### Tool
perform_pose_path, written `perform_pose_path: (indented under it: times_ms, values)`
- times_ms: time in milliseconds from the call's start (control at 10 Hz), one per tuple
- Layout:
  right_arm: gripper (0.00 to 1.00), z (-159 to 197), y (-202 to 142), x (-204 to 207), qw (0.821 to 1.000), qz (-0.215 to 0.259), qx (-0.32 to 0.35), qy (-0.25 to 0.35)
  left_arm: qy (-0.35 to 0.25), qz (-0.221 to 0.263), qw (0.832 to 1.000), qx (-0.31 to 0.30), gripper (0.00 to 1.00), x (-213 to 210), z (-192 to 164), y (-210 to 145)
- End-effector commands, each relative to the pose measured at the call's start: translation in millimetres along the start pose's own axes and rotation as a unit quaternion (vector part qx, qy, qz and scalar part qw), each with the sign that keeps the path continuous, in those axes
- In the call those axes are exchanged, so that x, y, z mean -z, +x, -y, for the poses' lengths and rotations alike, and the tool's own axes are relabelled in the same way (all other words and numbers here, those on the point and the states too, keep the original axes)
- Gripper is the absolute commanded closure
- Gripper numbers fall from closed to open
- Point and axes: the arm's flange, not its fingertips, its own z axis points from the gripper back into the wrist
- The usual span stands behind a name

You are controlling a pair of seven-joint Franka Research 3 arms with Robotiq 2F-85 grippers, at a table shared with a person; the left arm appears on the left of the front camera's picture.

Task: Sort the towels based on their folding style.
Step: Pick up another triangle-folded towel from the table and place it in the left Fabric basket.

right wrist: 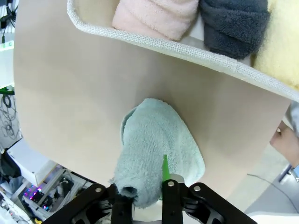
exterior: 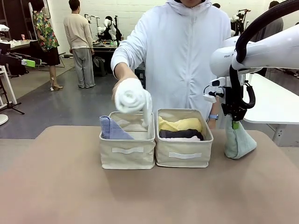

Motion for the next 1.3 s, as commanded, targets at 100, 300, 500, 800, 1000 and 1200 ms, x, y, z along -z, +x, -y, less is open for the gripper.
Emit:
perform_pose_path:
  times_ms: [100, 300, 500, 800, 1000, 1200]
  values:
    - [1.00, 5, 0, -5, 1.000, -0.013, 0.001, 0.007, 0.004, 0.008, 1.000, 0.001, 0.00, 0, 0, 1]
    - [1.00, 0, 5, -15, 1.000, 0.000, 0.020, 0.005, 0.004, 0.008, 1.000, 0.001, 0.00, 0, 0, 1]
    - [0.94, -13, 14, -42, 0.998, 0.056, 0.040, -0.001, 0.004, 0.008, 1.000, 0.001, 0.00, 0, 0, 1]
    - [0.94, -83, 39, -125, 0.990, 0.112, 0.065, -0.058, 0.004, 0.008, 1.000, 0.001, 0.00, 0, 0, 1]
    - [0.94, -120, 50, -179, 0.987, 0.115, 0.088, -0.068, 0.004, 0.008, 1.000, 0.001, 0.00, 0, 0, 1]
    - [0.94, -133, 52, -198, 0.985, 0.130, 0.095, -0.067, 0.004, 0.008, 1.000, 0.001, 0.00, 0, 0, 1]
